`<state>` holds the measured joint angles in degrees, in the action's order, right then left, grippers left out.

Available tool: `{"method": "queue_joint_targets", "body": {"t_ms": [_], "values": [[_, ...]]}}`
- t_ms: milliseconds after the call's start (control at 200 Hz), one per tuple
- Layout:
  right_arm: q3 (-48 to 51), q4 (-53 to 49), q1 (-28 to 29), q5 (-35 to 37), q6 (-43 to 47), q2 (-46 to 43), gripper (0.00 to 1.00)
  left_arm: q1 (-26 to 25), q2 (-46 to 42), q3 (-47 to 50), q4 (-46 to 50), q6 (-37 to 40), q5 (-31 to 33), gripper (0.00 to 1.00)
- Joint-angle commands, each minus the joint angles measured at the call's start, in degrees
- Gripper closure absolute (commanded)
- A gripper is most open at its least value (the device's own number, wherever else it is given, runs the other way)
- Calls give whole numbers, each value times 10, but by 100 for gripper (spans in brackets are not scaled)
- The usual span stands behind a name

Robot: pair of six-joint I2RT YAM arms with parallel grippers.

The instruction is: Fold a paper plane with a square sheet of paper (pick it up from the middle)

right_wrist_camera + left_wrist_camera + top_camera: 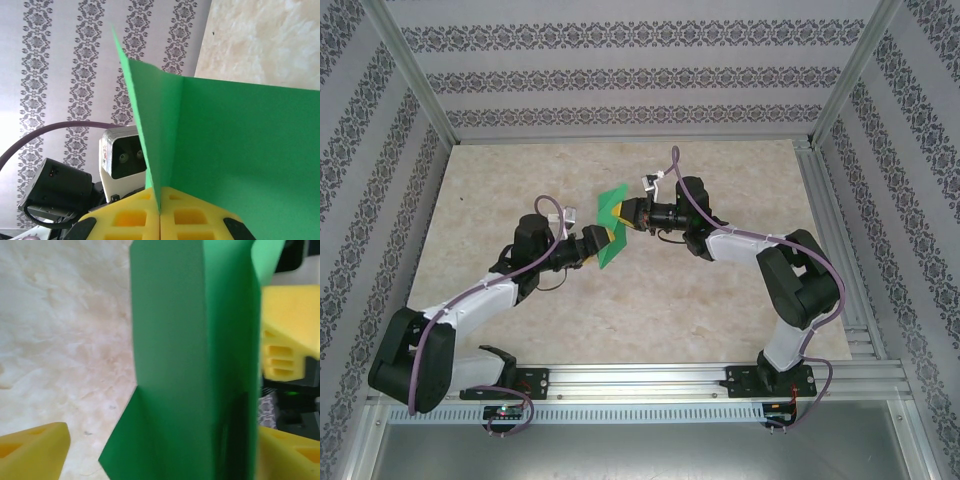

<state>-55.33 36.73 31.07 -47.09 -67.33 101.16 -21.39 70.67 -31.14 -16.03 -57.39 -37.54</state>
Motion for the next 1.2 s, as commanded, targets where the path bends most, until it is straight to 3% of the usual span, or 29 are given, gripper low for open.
{"method": "queue_joint_targets", "body": {"t_ms": [0, 185, 609, 939, 1069, 1194], "values": [[6, 42, -2, -14, -21, 0, 93, 4, -25, 9, -55, -18, -18, 19], [8, 47, -1, -16, -25, 3, 93, 5, -35, 15, -76, -20, -16, 37], [18, 52, -1, -22, -27, 6, 93, 5, -52, 22, -96, -17, 5, 64], [17, 51, 0, -24, -28, 9, 91, 4, -48, 19, -96, -9, 1, 79], [16, 17, -3, -19, -5, 2, 84, 4, -48, 15, -74, 6, 8, 86], [16, -88, -13, 11, 70, -32, 65, 5, -53, 5, -23, 39, 21, 90]]}}
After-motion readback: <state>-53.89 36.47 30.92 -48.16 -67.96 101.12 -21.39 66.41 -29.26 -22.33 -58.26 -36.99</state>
